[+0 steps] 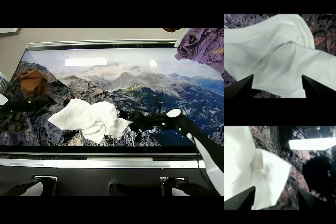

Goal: Fold the clothes and pants, and hang the long-sleeved shirts on hangers.

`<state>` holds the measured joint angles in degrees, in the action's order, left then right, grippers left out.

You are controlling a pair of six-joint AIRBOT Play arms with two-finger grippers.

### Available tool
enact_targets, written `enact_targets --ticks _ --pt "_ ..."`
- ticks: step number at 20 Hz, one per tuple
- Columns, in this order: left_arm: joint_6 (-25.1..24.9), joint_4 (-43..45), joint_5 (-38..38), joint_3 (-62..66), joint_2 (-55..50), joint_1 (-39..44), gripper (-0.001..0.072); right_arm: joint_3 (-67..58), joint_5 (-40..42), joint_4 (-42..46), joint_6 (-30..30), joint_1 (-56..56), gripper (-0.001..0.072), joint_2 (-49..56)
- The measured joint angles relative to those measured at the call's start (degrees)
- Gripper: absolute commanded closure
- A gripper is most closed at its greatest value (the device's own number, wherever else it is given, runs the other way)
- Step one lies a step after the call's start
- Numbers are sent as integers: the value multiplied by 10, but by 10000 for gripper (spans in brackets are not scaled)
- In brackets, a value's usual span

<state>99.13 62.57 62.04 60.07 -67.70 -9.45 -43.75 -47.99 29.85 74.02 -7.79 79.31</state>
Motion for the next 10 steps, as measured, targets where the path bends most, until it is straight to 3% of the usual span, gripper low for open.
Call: enact_targets --ticks 1,4,7,9,10 --pt "0 0 0 0 0 -2 8 1 12 -11 0 -13 168 12" --pt "-1 0 4 0 0 -7 8 1 36 -38 1 -45 191 39" --pt "-2 0 23 0 0 -17 8 2 58 -48 6 -66 390 52" --pt "-2 2 42 0 0 -32 8 2 76 -48 6 -72 676 56" --pt "-2 6 49 -1 0 -42 9 2 83 -43 10 -74 683 57"
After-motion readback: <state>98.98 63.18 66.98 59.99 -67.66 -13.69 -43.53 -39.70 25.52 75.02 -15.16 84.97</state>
